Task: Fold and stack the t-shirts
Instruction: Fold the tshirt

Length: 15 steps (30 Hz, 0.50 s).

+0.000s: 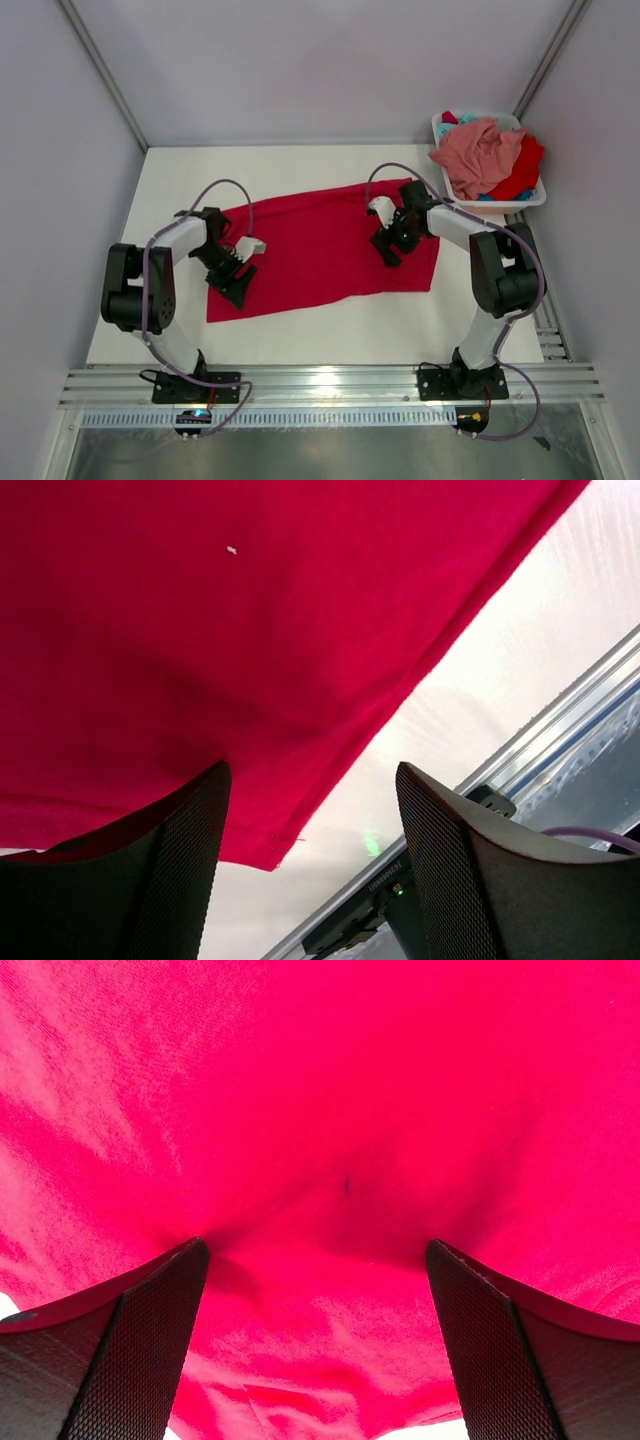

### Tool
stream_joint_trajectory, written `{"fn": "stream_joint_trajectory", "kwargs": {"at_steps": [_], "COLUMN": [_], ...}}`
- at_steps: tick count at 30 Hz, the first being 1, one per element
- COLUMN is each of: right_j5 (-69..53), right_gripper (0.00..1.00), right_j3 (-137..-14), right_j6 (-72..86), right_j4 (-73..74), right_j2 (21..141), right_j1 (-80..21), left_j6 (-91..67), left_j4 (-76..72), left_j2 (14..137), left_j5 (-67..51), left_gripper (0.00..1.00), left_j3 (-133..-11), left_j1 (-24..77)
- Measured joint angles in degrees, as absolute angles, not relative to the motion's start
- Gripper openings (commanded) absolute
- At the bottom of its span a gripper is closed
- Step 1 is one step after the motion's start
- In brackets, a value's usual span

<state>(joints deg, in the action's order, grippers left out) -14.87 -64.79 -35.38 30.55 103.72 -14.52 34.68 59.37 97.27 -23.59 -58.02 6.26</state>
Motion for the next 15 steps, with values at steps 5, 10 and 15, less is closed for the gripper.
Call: {"fn": "stream_joint_trajectory", "kwargs": {"at_steps": [5,10,15], "right_j5": [-14.3,-13.5,-12.4], "right_gripper": [0.94,0.94,0.94], "right_j3": [-62.4,-60.3,-56.6], "right_j6": [-35.1,-34.3,-34.2], "right_j4": [29.6,30.2,30.5], "right_j2": [101.8,99.9,96.7], "right_j1": [-14.5,-14.5,-14.5], "left_j6": [33.5,31.7,30.6], "left_j4": [58.5,58.5,57.1], "left_j2": [99.1,100.4,101.5], "left_j5": [-23.6,-24.1,-24.7], "left_gripper": [0.77,0.93,0.99], "left_j3": [-59.4,-61.9,-64.2], "left_j1": [6.3,6.3,6.3]}}
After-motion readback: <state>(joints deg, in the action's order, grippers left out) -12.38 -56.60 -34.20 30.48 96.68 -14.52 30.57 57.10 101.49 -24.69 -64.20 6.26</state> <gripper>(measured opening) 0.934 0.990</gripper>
